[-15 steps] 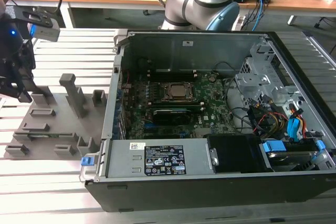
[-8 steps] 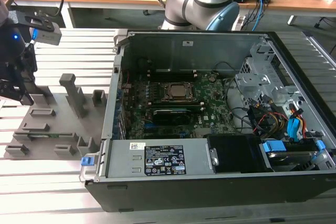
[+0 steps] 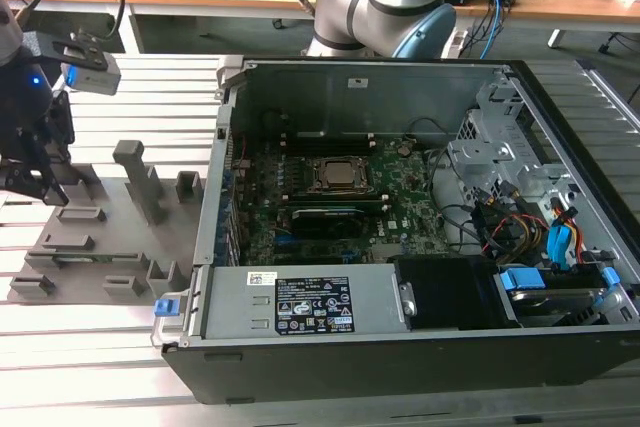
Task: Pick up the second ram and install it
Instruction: 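Pick up the second ram and move it above second insertion slot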
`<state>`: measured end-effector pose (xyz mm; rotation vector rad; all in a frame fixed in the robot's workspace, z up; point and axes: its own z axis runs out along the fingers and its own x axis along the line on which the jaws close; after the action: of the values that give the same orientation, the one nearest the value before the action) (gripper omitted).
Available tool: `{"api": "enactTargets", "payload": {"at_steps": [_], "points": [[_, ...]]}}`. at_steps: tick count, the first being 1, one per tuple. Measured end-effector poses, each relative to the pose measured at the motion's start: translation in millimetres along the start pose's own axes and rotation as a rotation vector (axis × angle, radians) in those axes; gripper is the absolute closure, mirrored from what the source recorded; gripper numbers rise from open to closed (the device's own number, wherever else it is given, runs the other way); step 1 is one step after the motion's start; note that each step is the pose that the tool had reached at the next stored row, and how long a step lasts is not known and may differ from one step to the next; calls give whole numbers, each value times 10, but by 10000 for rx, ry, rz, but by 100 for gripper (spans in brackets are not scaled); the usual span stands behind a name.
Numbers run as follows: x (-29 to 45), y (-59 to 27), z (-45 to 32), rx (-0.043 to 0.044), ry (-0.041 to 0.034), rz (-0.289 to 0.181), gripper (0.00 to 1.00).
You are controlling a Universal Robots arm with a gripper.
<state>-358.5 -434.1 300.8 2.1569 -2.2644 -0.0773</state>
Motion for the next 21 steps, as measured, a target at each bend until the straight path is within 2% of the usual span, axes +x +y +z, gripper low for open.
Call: {"api": "enactTargets", "payload": {"at_steps": [12, 21], "points": [[5, -9, 188, 1, 0, -1, 64], [8, -13, 299, 0, 0, 0, 64]]}}
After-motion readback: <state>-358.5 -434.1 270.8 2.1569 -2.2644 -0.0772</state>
